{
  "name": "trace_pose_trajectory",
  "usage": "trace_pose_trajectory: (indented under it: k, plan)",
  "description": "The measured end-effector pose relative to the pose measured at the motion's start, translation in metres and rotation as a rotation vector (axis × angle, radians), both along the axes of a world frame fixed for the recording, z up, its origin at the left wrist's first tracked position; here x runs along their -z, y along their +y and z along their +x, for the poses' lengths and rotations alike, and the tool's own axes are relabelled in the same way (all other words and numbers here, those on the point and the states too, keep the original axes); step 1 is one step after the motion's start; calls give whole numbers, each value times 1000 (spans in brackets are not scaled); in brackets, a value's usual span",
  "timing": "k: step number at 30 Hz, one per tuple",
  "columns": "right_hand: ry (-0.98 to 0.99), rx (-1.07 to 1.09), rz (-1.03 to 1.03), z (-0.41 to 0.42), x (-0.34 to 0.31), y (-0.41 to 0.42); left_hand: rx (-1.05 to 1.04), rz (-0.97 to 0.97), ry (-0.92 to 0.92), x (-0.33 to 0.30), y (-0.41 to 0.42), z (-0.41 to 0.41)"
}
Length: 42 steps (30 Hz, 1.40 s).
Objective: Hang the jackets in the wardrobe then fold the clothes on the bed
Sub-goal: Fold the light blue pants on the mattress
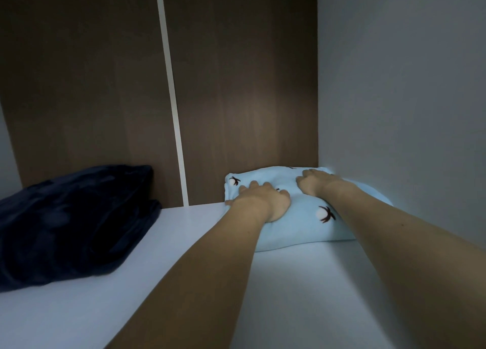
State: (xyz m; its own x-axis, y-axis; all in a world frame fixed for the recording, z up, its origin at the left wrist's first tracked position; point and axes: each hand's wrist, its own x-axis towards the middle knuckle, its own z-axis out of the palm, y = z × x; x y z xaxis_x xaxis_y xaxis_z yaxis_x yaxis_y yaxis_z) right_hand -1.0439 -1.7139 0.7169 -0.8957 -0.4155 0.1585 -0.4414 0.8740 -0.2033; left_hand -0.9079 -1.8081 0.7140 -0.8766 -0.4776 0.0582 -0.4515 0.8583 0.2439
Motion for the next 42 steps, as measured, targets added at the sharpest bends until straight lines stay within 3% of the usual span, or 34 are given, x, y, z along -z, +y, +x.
trace_pose_trajectory:
  k: [16,22,29,42]
  plan:
    - [-30,-6,-48,1,1,-2,31,-18,17,5,-7,-6]
    - [63,-51,-301,35,-21,22,21,-135,96,-7,-3,6]
    - [125,-79,-270,125,-46,90,85,-458,363,-24,23,81]
    - [226,-220,-248,288,-40,188,54,-481,460,-31,113,252]
